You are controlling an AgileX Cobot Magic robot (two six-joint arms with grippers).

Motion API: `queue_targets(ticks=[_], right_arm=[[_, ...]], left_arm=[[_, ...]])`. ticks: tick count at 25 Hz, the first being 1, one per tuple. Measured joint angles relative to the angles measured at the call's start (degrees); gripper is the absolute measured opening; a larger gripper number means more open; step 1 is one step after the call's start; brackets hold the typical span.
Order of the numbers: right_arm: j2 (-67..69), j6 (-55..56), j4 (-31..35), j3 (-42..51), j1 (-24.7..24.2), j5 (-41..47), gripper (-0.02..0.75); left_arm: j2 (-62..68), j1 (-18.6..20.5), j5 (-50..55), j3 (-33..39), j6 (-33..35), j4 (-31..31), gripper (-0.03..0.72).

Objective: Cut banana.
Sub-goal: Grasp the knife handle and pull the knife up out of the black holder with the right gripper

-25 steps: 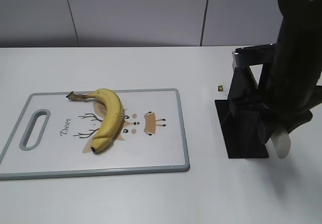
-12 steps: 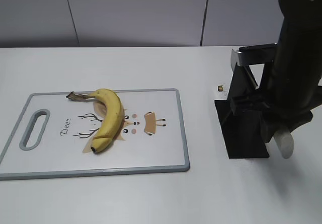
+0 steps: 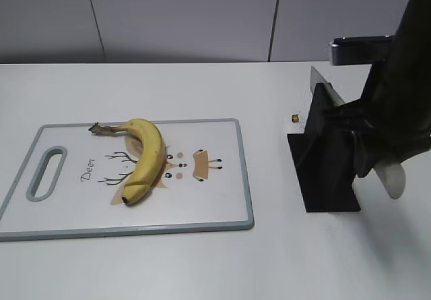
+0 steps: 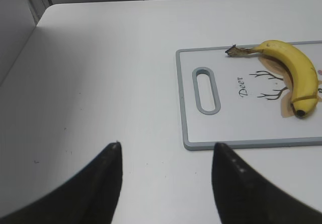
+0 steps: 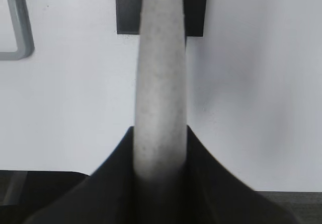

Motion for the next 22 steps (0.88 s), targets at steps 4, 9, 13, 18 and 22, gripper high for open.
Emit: queue_targets(ticks=[4, 9, 13, 18, 22], right_arm=[[-2.35, 0.76, -0.78, -0.63, 0.00, 0.40, 0.160], [-4.80, 0.95, -1.86, -3.51, 0.00, 2.27, 0.160], [-5.10, 1.01, -2.32, -6.30, 0.00, 3.89, 0.160], [-5.15, 0.83, -2.79, -8.24, 0.00, 4.63, 0.160], [-5.15, 0.45, -4.75, -8.40, 0.00, 4.91, 0.160]], left_arm=[[0.00, 0.00, 0.00, 0.00, 0.00, 0.00, 0.551], [0.00, 0.00, 0.00, 0.00, 0.00, 0.00, 0.551], [0.00, 0.00, 0.00, 0.00, 0.00, 0.00, 0.551], [0.00, 0.00, 0.00, 0.00, 0.00, 0.00, 0.551], [0.00, 0.00, 0.00, -0.07, 0.00, 0.00, 0.551]])
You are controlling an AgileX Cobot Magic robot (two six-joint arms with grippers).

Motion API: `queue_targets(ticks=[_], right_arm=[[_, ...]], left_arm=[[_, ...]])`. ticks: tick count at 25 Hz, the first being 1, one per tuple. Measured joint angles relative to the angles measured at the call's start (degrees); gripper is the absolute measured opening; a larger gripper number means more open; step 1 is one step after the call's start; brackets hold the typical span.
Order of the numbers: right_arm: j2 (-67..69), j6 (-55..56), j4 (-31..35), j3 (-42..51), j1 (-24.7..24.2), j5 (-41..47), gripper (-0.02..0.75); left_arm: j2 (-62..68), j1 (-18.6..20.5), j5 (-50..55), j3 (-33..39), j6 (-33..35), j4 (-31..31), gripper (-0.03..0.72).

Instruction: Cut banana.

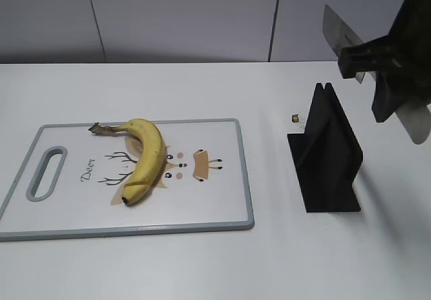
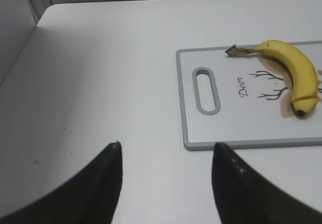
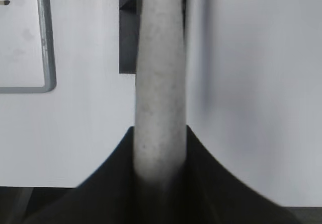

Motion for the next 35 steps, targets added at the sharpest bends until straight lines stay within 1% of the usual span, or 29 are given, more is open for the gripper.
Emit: queue_targets(ticks=[2, 5, 7, 9, 13, 17, 23, 28, 31, 35], right_arm=[[0.00, -3.01, -0.57, -0.06, 0.00, 0.05, 0.160], [0.00, -11.22, -0.43, -0.47, 0.00, -0.12, 0.160], [0.00, -18.22, 0.43, -1.32, 0.00, -0.67, 0.160], [0.00, -29.06, 2.58, -2.50, 0.00, -1.52, 0.160], [0.00, -49.34, 7.79, -4.29, 0.00, -5.66, 0.160], [1.09, -61.60, 9.79, -4.77, 0.00, -7.83, 0.160], [5.91, -70.50, 10.46, -4.77, 0.00, -8.33, 0.160], [9.29, -84.43, 14.81, -4.77, 0.00, -8.78, 0.160], [11.63, -87.61, 16.64, -4.93, 0.05, -9.03, 0.160], [14.75, -91.18, 17.55, -5.93, 1.45, -9.11, 0.160]], left_arm=[[0.10, 0.00, -0.05, -0.55, 0.00, -0.06, 0.551], [2.77, 0.00, -1.50, -1.99, 0.00, -0.40, 0.551], [6.49, 0.00, -3.02, -2.73, 0.53, -0.96, 0.551], [10.87, 0.00, -5.46, -3.53, 2.72, -2.99, 0.551], [21.36, 0.00, -11.69, -5.19, 11.23, -10.39, 0.551], [32.17, 0.00, -14.29, -8.80, 21.75, -16.29, 0.551], [45.96, 0.00, -14.75, -17.46, 35.32, -21.69, 0.551], [56.18, -0.28, -10.47, -25.00, 46.99, -27.16, 0.551], [62.03, -1.83, -7.00, -29.39, 52.79, -27.68, 0.551], [69.04, -5.63, -4.00, -34.13, 60.34, -27.76, 0.551]])
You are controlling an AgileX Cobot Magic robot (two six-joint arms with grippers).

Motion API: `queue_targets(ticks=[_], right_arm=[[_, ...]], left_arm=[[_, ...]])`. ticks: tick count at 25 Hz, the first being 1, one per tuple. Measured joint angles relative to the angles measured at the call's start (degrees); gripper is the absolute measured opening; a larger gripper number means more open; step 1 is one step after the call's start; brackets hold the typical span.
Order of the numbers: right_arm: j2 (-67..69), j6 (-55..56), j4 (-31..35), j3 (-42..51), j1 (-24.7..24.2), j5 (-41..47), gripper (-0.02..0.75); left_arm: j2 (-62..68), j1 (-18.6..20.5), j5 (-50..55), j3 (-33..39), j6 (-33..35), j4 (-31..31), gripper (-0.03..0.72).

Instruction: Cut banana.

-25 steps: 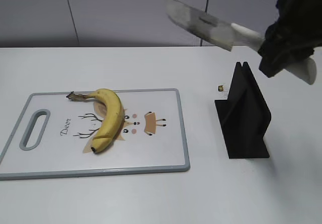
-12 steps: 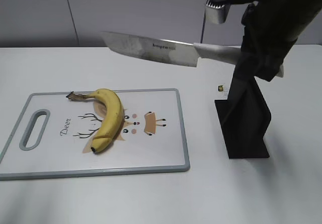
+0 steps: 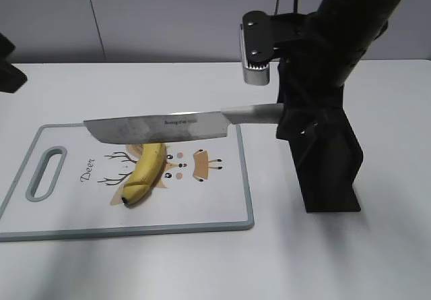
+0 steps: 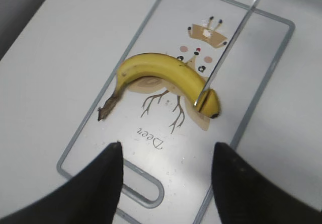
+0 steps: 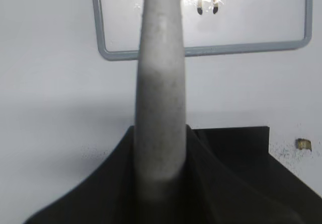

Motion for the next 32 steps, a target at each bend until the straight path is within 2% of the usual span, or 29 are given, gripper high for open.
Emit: queue_targets(ticks=[3, 9, 14, 25, 27, 28, 29, 31, 32], right_arm=[[2.68, -0.87, 0.34, -2.15, 2.00, -0.02, 0.160], [7.31, -1.06, 1.25, -7.32, 4.20, -0.27, 0.160], [8.76, -2.11, 3.74, -9.01, 4.27, -0.46, 0.160], [8.87, -2.50, 4.43, -9.01, 4.27, -0.46, 0.160], [8.87, -2.50, 4.47, -9.01, 4.27, -0.46, 0.160], [8.87, -2.50, 4.47, -9.01, 4.27, -0.46, 0.160], [8.87, -2.50, 4.47, -9.01, 4.27, -0.46, 0.160], [8.87, -2.36, 4.61, -9.05, 4.27, -0.98, 0.160], [8.87, -2.32, 4.61, -9.05, 4.27, -1.27, 0.160]], left_arm=[[4.35, -2.80, 1.26, -1.78, 3.66, 0.00, 0.558], [11.49, -6.67, 2.32, -2.47, 6.58, 1.08, 0.573], [16.21, -6.91, 1.00, -2.52, 6.89, 2.45, 0.574], [21.24, -6.91, -1.95, -2.77, 5.46, 5.08, 0.564], [21.42, -6.91, -2.22, -2.77, 5.17, 5.14, 0.498], [21.42, -6.91, -2.27, -2.77, 5.03, 5.18, 0.428], [21.42, -6.91, -2.27, -2.77, 5.03, 5.18, 0.348], [21.42, -6.91, -2.04, -2.77, 5.03, 5.18, 0.122], [21.42, -6.95, -1.90, -2.77, 5.03, 5.27, 0.067]])
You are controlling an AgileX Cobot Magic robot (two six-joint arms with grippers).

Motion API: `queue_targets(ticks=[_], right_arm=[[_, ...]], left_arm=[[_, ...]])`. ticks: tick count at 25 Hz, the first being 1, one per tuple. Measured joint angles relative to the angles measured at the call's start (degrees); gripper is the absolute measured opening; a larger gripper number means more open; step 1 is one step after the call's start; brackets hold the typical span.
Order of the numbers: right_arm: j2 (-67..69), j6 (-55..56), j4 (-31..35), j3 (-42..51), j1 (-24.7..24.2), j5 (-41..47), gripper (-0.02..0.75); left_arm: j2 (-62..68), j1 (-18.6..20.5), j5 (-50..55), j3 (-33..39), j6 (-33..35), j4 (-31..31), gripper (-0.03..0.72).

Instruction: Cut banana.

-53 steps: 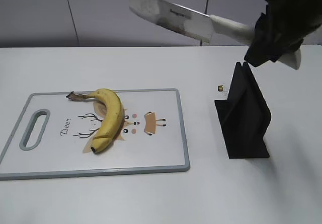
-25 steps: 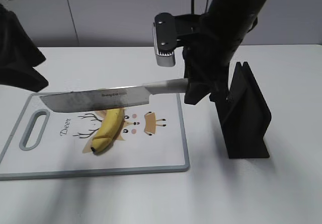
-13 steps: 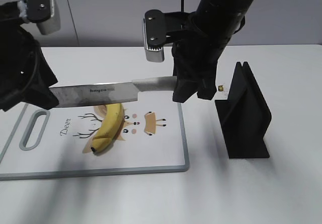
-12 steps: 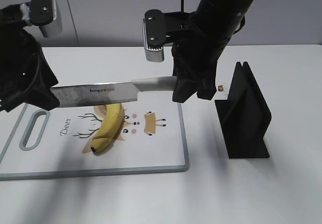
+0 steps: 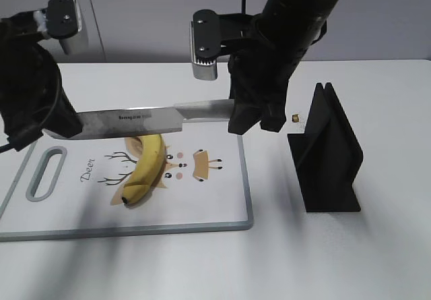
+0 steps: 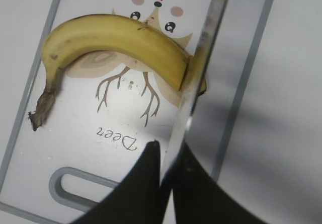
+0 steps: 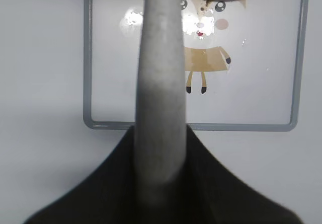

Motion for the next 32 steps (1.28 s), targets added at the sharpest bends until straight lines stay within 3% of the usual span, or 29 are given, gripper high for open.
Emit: queue_targets(ticks=[2, 8, 18, 32], right_arm=[[0.00, -0.06, 0.19, -0.06, 0.00, -0.19, 0.160], [0.78, 2.32, 1.19, -0.11, 0.00, -0.30, 0.160], [5.54, 3.05, -0.89, 0.37, 0.04, -1.44, 0.166], [9.10, 3.19, -2.02, 1.02, 0.10, -5.20, 0.166]], left_arm=[[0.00, -0.15, 0.55, 0.00, 0.48, 0.65, 0.020], [0.00, -0.36, -1.12, 0.71, 0.01, 1.98, 0.017], [0.18, -3.49, -16.98, 11.02, -0.46, 4.42, 0.013], [6.39, -3.55, -22.03, 11.73, -0.46, 3.69, 0.012]])
